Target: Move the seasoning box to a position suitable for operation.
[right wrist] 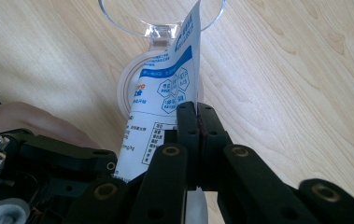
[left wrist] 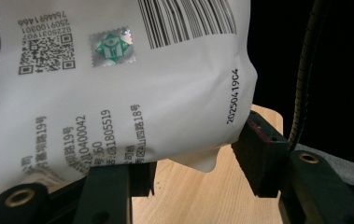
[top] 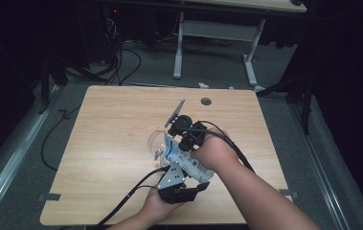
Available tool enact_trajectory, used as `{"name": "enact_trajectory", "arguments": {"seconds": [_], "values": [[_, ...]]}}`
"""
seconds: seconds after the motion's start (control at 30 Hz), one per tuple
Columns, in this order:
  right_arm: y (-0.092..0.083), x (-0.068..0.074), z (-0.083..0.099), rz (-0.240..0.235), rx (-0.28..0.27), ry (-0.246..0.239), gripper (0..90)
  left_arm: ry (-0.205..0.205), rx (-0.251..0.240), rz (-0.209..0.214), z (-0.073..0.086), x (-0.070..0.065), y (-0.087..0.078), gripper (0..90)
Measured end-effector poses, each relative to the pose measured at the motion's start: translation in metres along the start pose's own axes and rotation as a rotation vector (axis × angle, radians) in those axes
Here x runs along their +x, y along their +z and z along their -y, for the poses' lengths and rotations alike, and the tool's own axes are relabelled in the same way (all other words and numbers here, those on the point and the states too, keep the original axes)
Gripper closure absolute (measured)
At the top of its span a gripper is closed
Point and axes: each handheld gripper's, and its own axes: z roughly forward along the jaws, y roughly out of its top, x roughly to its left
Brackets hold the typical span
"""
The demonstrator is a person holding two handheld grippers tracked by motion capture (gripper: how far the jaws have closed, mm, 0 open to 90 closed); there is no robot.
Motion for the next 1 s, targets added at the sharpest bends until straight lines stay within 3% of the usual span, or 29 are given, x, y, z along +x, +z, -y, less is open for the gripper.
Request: {"name": "enact_trajectory", "arguments": {"seconds": [1.0], "values": [[0.0034,0.0011,-0.0008,-0.001,0.012,-0.003,90.0,-0.010,-0.006,0.010,-0.0001,-0.0004,0.0002,52.6]]}}
